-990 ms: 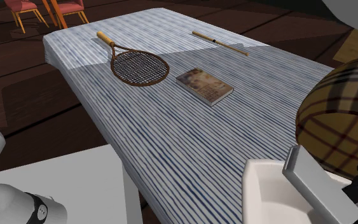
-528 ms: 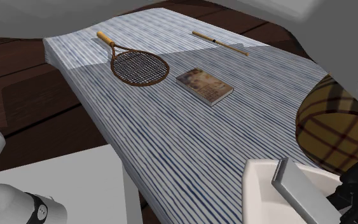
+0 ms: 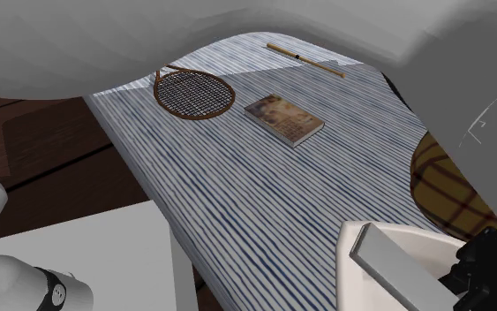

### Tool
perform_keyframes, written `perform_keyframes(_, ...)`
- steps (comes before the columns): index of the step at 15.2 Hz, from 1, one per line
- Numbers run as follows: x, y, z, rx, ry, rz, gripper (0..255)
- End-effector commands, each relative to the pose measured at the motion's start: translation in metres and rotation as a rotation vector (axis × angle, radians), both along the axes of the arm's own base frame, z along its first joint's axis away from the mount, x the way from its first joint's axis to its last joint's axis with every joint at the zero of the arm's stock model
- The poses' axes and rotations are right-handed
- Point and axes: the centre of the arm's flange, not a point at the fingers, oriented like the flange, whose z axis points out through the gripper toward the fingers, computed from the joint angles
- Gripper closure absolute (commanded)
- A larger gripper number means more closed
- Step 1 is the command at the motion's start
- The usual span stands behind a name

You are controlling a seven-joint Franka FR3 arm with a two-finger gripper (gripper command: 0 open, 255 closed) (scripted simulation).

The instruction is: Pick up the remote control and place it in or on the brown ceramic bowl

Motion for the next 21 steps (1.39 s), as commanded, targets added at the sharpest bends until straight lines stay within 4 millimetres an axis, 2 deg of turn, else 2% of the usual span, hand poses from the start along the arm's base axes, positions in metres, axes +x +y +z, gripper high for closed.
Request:
perform_keyframes(1, 0.000, -0.002, -0.002, -0.002, -0.001, -0.002, 255)
perform_keyframes(3, 0.000, -0.002, -0.002, -0.002, -0.001, -0.002, 255)
perform_keyframes(4, 0.000, -0.003, -0.002, -0.002, -0.001, -0.002, 0)
perform_keyframes(9, 0.000, -0.002, -0.002, -0.002, -0.001, -0.002, 0)
perform_keyframes(13, 0.000, -0.001, 0.048, -0.002, -0.001, -0.002, 0)
perform_keyframes(21, 0.000, -0.001, 0.048, -0.002, -0.001, -0.002, 0)
